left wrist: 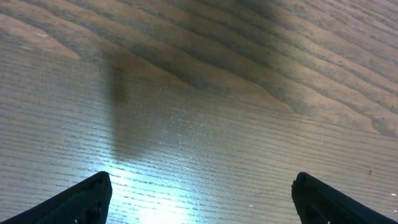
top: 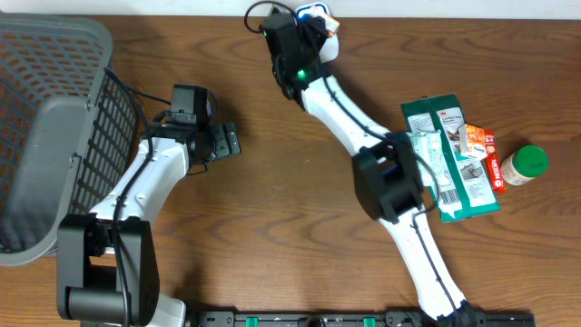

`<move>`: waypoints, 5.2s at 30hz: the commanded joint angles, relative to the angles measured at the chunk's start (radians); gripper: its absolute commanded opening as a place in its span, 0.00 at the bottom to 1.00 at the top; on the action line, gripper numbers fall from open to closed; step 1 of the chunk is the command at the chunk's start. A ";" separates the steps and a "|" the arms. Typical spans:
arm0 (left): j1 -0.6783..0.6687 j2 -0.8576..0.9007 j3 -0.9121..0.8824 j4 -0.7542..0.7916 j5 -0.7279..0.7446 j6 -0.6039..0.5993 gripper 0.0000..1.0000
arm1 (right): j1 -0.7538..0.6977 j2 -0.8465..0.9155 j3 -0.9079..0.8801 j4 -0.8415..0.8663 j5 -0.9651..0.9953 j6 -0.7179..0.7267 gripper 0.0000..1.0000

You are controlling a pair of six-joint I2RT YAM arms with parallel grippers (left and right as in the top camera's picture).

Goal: Scan the item barcode
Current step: 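Lift the tissue pack and hold it against the white scanner, then move the orange tissue pack right and lower it onto the pile, then open the right gripper and withdraw it right and down from the pile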

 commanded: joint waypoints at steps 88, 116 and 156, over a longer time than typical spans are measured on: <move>0.003 0.001 -0.008 0.000 -0.010 0.006 0.93 | -0.620 -0.764 -0.430 -1.155 -0.750 0.819 0.99; 0.003 0.001 -0.008 0.001 -0.010 0.006 0.93 | -0.620 -1.554 -0.430 -1.164 -0.750 0.819 0.99; 0.003 0.001 -0.008 0.000 -0.010 0.006 0.94 | -0.516 -2.548 -1.322 -0.682 -0.755 0.819 0.99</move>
